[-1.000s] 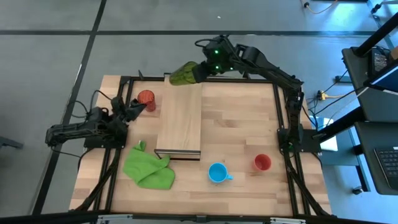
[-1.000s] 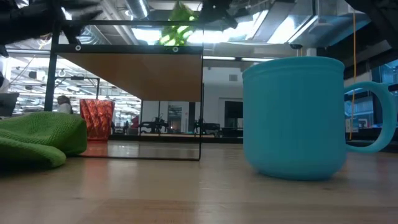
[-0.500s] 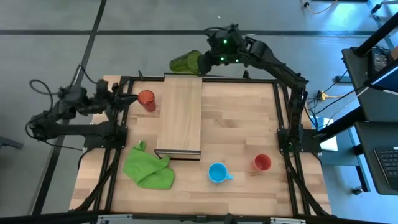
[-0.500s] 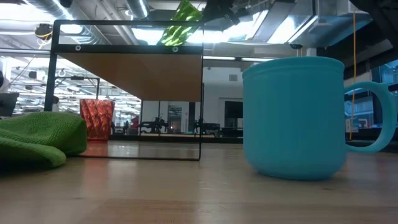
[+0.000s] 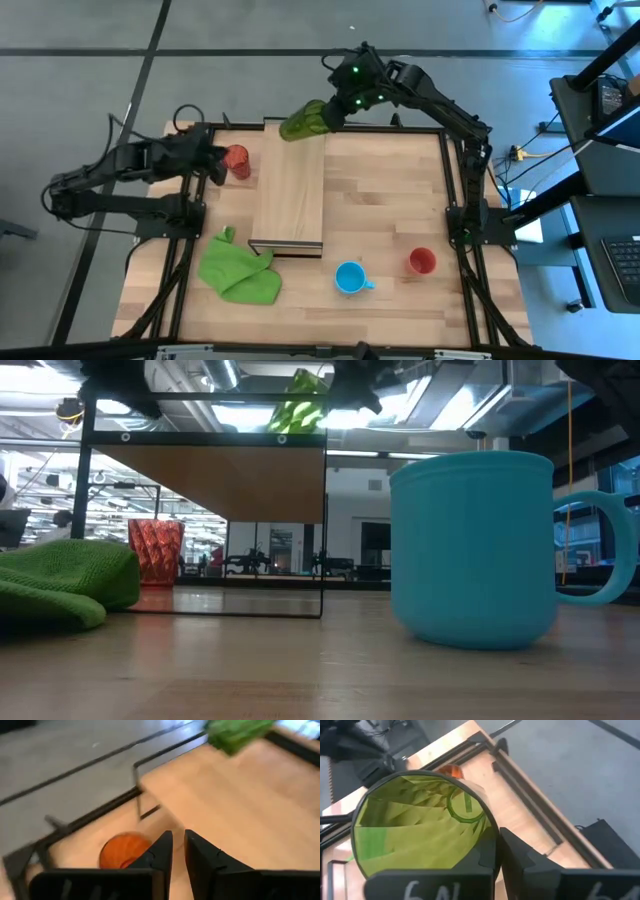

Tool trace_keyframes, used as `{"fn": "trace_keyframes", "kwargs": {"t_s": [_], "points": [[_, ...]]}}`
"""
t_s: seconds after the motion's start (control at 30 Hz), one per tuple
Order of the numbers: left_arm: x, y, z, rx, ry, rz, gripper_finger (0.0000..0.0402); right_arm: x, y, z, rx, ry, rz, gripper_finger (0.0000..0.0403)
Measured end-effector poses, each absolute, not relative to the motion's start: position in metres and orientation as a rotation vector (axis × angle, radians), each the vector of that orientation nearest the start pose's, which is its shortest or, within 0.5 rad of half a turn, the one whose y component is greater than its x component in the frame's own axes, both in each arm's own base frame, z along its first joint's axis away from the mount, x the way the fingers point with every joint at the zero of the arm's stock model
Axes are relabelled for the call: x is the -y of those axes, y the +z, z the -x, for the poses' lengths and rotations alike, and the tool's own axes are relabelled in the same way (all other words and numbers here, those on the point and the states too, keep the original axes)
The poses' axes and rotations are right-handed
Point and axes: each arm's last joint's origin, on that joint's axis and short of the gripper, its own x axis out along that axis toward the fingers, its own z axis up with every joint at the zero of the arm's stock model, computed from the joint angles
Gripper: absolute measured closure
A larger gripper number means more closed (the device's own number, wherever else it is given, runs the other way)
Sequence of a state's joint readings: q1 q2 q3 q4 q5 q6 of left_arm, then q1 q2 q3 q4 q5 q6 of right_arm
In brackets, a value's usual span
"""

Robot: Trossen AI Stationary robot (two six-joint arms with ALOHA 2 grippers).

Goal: Stack small to large cups/mugs on shelf
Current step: Put the green cup on the shelf

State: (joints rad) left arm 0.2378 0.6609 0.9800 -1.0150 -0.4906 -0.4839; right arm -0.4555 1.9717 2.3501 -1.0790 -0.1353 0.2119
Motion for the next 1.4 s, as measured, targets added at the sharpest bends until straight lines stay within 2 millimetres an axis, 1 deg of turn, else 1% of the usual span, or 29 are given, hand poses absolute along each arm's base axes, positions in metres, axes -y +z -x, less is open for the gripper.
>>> {"fn": "trace_keyframes", "kwargs": {"t_s": [0.17, 0.33, 0.43, 0.53, 0.63, 0.77, 0.87, 1.0, 1.1, 1.27, 1.33, 1.4], "points": [[-0.040, 0.329, -0.091, -0.545, 0.861, 0.396, 0.0359, 0.167, 0.431, -0.368, -0.633, -0.367, -0.399, 0.0391], [-0.047, 0.319, -0.093, -0.545, 0.915, 0.421, 0.0359, 0.164, 0.430, -0.372, -0.608, -0.480, -0.413, 0.0391], [-0.051, 0.323, -0.097, -0.483, 0.891, 0.444, 0.0359, 0.160, 0.439, -0.381, -0.482, -0.446, -0.452, 0.0389], [-0.054, 0.331, -0.102, -0.388, 0.842, 0.440, 0.0359, 0.155, 0.443, -0.386, -0.435, -0.438, -0.461, 0.0388], [-0.056, 0.333, -0.103, -0.362, 0.856, 0.422, 0.0359, 0.156, 0.434, -0.385, -0.500, -0.464, -0.499, 0.0387], [-0.060, 0.333, -0.100, -0.365, 0.910, 0.419, 0.0359, 0.160, 0.413, -0.389, -0.628, -0.525, -0.510, 0.0387], [-0.065, 0.331, -0.103, -0.381, 0.931, 0.414, 0.0359, 0.160, 0.408, -0.395, -0.624, -0.496, -0.539, 0.0387], [-0.076, 0.329, -0.118, -0.417, 0.879, 0.379, 0.0359, 0.160, 0.401, -0.406, -0.607, -0.476, -0.538, 0.0387], [-0.088, 0.328, -0.131, -0.403, 0.880, 0.353, 0.0359, 0.161, 0.400, -0.407, -0.609, -0.476, -0.539, 0.0387], [-0.110, 0.324, -0.148, -0.390, 0.795, 0.354, 0.0359, 0.160, 0.397, -0.405, -0.649, -0.483, -0.545, 0.0386], [-0.118, 0.320, -0.156, -0.401, 0.725, 0.382, 0.0359, 0.159, 0.397, -0.404, -0.652, -0.483, -0.545, 0.0386], [-0.125, 0.318, -0.162, -0.390, 0.594, 0.399, 0.0359, 0.159, 0.397, -0.404, -0.662, -0.484, -0.546, 0.0386]]}}
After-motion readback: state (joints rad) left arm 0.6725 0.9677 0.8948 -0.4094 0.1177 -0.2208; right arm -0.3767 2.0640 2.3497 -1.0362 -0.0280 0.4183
